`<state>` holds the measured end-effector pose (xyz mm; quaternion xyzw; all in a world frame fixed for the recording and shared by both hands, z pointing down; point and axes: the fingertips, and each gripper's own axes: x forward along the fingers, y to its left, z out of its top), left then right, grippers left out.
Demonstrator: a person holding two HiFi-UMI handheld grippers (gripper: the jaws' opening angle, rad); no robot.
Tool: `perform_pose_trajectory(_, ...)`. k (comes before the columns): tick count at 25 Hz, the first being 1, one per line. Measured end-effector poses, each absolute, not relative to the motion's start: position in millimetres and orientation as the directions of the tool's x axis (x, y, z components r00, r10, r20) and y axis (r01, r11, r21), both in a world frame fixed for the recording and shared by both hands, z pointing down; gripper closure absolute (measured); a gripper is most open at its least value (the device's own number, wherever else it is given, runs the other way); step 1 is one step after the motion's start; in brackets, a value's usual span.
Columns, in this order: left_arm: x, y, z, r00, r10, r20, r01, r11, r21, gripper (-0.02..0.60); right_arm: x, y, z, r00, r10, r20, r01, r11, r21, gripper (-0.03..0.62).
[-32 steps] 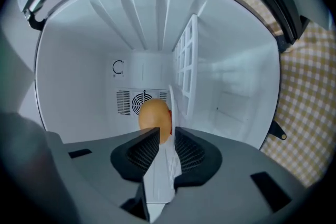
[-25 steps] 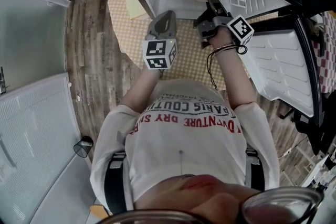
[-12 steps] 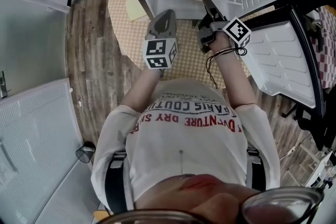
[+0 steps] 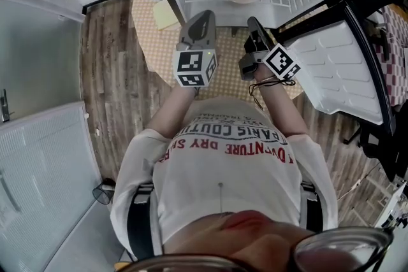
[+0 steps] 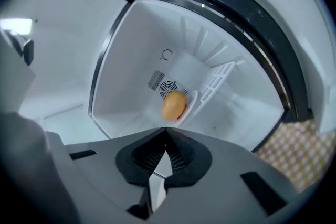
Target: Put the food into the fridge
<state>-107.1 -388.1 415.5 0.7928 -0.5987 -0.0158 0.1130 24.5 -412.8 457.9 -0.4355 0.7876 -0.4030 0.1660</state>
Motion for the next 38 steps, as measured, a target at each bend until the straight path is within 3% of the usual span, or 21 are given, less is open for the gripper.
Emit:
perform_pose_trajectory(6,-104.3,-380.6,415.7,0.297,-0.949,0.109,-0.942,-0.273,0.194,0.554,10.9,-387.1,431.3,-0.602,-0.799,0.019,-0.765,0.569,-0.301,0.569)
perform_pose_trajectory(14,-102.3,-369.1,417.9,0.303,-0.948,0.102,-0.946,-0.286,0.151,0.554,6.0,-369.8,425.7,-0.589,-0.808,0.025,-0.808,0.588,-0.049,0.569)
perform_pose_trajectory(38,-94.0,-365.5,426.5,0.302,-0.943,0.136,-0.95,-0.286,0.125,0.554,14.5,-375.8,431.7,-0.55,-0.833,0.064,-0.835,0.547,-0.057,0.569)
